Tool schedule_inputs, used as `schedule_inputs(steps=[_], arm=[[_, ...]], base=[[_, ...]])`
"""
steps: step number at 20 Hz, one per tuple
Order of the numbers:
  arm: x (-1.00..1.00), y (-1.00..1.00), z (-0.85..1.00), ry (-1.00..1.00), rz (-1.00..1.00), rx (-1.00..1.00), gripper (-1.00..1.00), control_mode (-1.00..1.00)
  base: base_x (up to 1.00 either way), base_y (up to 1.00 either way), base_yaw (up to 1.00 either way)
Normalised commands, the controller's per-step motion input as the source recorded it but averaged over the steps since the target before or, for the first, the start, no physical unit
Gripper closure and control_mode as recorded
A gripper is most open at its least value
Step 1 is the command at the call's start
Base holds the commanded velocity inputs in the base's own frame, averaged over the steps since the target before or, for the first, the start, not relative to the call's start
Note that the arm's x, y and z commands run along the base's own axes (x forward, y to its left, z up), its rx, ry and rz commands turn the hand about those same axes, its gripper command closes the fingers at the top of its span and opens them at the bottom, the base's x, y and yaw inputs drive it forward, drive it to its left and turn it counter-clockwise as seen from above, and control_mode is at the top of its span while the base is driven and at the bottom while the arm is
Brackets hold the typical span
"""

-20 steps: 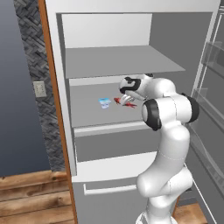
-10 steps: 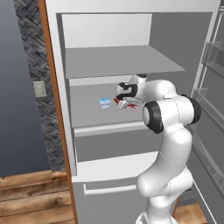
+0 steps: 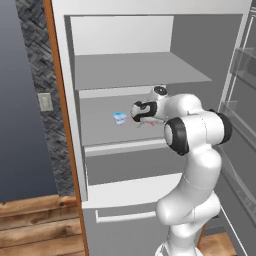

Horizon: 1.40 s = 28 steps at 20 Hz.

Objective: Pick fish from the fridge and place it on the plate on the counter.

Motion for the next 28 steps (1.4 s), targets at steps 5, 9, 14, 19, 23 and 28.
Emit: schedule_inputs(steps=[5, 9, 14, 19, 23, 28], arm=[[-0.48, 0.00, -0.30, -0.39, -0.21, 0.09, 1.00, -1.00], [-0.55, 0.05, 0.11, -0.17, -0.14, 0.18, 1.00, -1.00], [-0.62, 0.00, 0.65, -0.01, -0.08, 0.24, 1.00, -1.00], [-0.80, -0.05, 0.81, 0.02, -0.16, 0.10, 1.00, -1.00], [-0.70, -0.02, 0.91, 0.18, -0.21, 0.01, 1.00, -1.00], [-0.41, 0.14, 1.00, 0.30, -0.29, 0.00, 1.00, -1.00]], base=[[0.00, 0.00, 0.00], [0.00, 0.00, 0.00], [0.00, 0.00, 0.00], [0.00, 0.00, 0.00], [0.00, 0.00, 0.00], [0.00, 0.00, 0.00]])
